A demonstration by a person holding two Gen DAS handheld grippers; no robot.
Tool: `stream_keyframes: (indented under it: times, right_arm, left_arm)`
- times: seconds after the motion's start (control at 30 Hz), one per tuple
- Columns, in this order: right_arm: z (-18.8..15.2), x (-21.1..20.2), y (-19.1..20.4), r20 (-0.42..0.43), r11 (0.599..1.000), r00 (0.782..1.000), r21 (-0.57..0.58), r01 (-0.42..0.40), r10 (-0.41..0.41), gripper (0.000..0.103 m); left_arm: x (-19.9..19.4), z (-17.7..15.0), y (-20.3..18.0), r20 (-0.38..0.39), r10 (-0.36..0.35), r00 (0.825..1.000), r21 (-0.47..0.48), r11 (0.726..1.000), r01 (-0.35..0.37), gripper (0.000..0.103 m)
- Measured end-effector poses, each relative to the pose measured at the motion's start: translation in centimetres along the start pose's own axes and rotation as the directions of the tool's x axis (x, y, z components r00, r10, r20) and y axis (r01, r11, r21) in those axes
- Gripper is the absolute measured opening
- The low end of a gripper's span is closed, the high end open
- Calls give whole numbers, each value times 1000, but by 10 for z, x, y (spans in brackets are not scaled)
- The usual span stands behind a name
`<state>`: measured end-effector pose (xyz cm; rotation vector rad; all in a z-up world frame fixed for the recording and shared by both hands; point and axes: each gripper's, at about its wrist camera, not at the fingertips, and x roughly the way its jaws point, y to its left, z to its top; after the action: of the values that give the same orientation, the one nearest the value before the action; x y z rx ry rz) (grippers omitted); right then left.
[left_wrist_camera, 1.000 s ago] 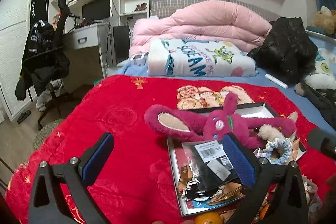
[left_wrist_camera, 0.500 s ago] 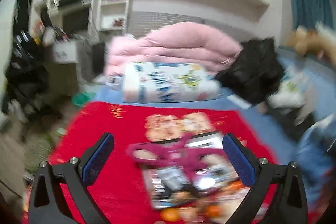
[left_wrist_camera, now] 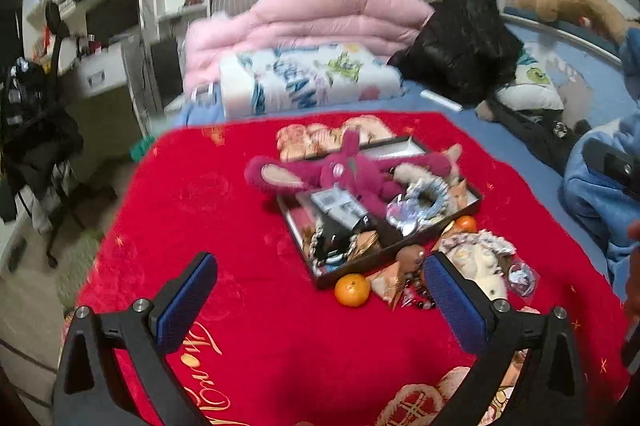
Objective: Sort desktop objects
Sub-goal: 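Lift both open tools up and away from the tray, then move the left tool to a mandarin while the right tool approaches the plush bunny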
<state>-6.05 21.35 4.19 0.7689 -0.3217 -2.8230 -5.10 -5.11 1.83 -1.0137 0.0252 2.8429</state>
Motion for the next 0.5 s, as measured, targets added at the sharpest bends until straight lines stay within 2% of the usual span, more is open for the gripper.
stream_keyframes:
  times: [0.1,0.17,0.23,0.3,0.5]
  right_arm:
    - [-4,26,-7,-88,997,994,53,-60,64,103]
    - [-9,31,-10,-95,998,994,48,-48,52,103]
    - [-14,36,-11,-106,999,994,42,-29,34,103]
    - [-21,43,-16,-129,997,990,65,-40,48,103]
    - [-42,69,-26,-212,991,974,121,-52,77,103]
  left_arm:
    - [6,6,11,30,-25,999,-55,998,27,103]
    - [15,10,9,22,-43,999,-63,997,44,103]
    - [25,9,1,6,-13,1000,-36,999,13,103]
    - [34,5,-7,-8,20,1000,-10,1000,-20,103]
    - [64,-9,-31,-63,2,998,55,998,1,103]
